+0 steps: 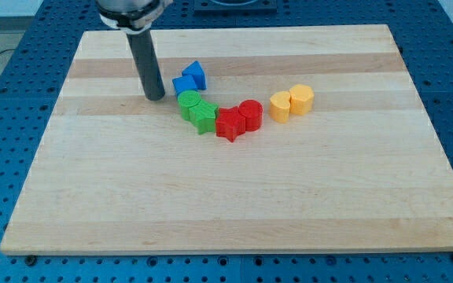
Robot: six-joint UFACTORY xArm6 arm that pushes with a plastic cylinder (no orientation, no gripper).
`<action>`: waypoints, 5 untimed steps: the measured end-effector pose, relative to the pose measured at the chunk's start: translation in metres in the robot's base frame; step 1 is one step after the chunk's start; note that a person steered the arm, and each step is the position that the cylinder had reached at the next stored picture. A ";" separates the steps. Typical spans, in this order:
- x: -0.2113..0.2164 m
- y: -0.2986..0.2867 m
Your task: Push the green circle and blue cube slightly right
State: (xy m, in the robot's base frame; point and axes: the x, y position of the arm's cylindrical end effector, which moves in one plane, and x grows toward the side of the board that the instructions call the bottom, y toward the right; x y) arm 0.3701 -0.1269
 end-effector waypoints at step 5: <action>0.032 0.018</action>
State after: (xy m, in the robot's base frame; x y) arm 0.4019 -0.1093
